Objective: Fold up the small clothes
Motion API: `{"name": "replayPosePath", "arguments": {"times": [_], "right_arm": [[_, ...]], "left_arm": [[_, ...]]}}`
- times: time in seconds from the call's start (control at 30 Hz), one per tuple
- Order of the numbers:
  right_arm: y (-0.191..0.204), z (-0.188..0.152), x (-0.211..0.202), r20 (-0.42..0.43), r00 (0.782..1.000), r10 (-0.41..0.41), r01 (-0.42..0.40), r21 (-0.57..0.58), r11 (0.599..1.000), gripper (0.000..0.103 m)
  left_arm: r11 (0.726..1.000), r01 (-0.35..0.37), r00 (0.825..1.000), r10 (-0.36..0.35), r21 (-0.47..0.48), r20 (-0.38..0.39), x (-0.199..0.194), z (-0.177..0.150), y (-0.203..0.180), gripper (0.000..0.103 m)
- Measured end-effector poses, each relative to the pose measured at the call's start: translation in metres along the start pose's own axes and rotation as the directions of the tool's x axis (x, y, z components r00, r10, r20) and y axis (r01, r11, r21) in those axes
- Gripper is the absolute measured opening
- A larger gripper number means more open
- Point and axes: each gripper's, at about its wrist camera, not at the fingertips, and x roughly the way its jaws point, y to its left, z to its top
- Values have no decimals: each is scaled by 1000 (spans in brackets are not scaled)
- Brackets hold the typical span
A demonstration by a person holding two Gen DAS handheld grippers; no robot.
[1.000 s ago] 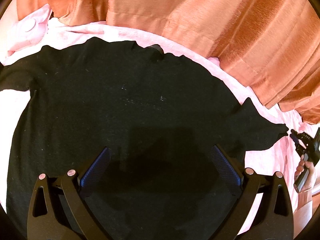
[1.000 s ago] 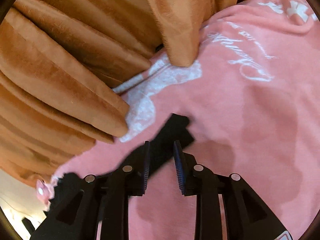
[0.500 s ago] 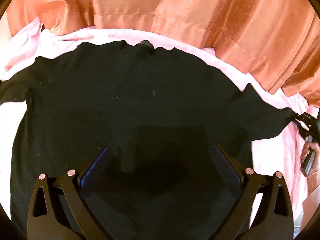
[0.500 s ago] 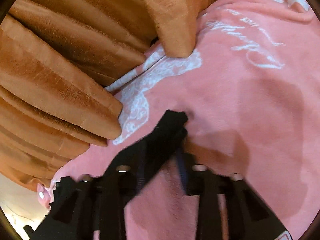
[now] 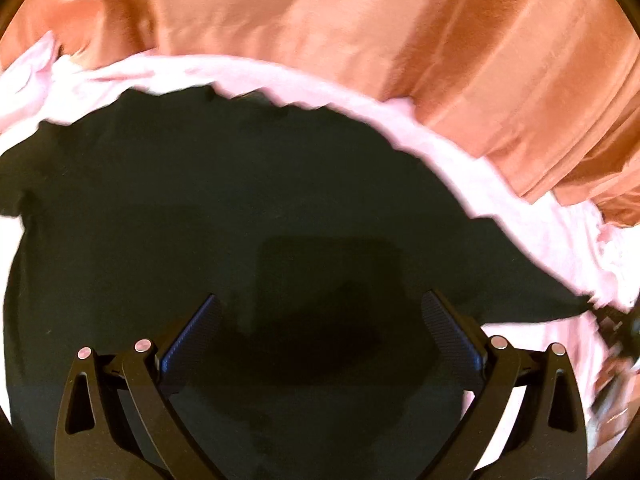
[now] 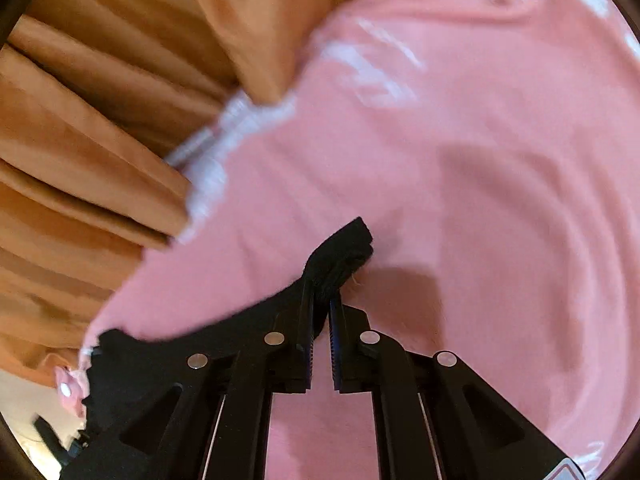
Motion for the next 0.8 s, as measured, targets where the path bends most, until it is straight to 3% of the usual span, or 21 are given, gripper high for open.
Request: {"name": "replayPosePath", "arguments": {"times": [0.13,0.2,0.3,0.4,0.43,0.47,0.53,0.6,0.73,0.77,0.8], "right_arm": [[1,-4,-15,7,1000,28,-28,-3,1000,6],[1,1,-36,56,990,132,-133,9,991,6],[4,6,-58,146,951,273,-274,-12,962,6],[5,19,-57,202,921,334,-337,-22,941,5],[3,24,-57,224,924,309,-309,-36,950,4],[0,30,-50,247,944,218,-214,-41,976,4],[-28,34,-17,173,977,129,-142,68,987,13],[-52,31,1,99,992,81,-97,159,982,14],[-52,20,-2,59,991,116,-121,94,988,18],[-45,17,-3,51,991,126,-128,55,990,24],[-40,14,-3,51,990,132,-134,37,990,37]], "left_arm": [[999,17,998,-19,41,54,18,29,-49,98],[998,44,998,-45,40,35,47,46,-70,98],[1000,7,1000,-8,14,29,93,63,-82,98],[999,-39,997,41,-32,61,124,68,-79,97],[998,-58,994,60,-23,95,125,69,-81,98],[997,-78,990,78,-6,114,128,69,-84,98],[990,-137,983,132,36,127,137,69,-91,98],[983,-174,978,167,50,122,142,73,-98,98],[978,-206,973,199,42,120,150,78,-101,98],[976,-212,971,205,43,119,153,80,-103,98],[974,-221,970,215,46,118,155,80,-105,98]]}}
